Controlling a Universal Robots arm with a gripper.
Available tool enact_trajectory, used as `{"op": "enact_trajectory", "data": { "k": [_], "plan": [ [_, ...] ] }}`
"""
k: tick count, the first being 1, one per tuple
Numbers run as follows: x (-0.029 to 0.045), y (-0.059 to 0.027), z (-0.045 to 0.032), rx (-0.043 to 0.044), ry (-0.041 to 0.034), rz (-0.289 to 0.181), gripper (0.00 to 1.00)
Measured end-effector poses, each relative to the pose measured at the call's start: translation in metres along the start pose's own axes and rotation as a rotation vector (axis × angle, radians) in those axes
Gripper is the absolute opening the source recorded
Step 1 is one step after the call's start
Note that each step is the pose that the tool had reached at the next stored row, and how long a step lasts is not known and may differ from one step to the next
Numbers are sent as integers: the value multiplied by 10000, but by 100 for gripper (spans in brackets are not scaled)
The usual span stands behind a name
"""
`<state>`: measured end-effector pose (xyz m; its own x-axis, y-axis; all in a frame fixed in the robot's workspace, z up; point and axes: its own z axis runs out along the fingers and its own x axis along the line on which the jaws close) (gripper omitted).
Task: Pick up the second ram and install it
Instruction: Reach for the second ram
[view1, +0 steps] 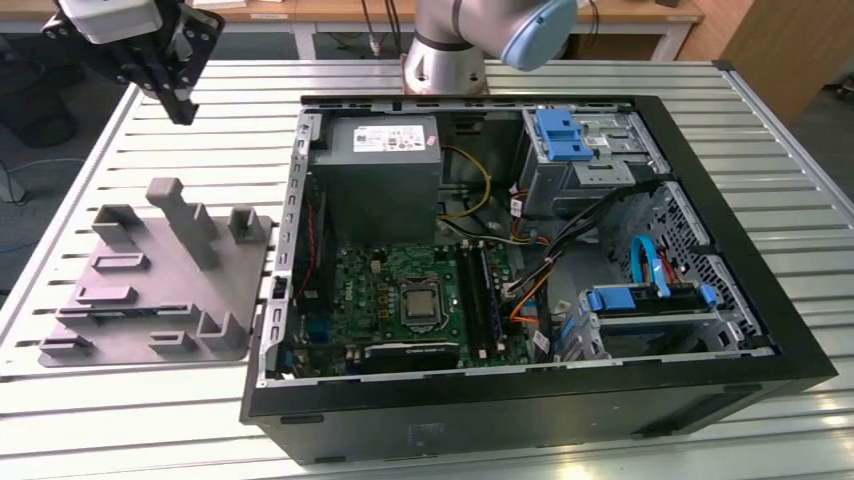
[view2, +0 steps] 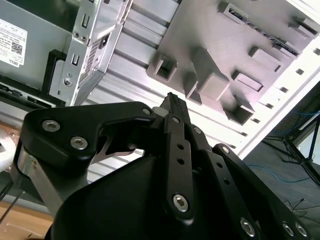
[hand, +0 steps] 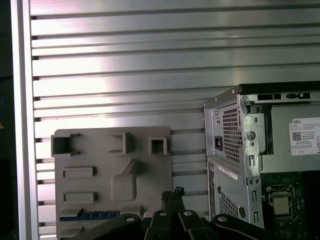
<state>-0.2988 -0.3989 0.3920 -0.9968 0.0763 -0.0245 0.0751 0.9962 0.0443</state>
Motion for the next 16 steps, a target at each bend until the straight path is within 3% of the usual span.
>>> {"op": "enact_trajectory", "data": {
  "k": [16],
  "plan": [
    [316,-24,-4,0,0,-1,10]
  ]
}}
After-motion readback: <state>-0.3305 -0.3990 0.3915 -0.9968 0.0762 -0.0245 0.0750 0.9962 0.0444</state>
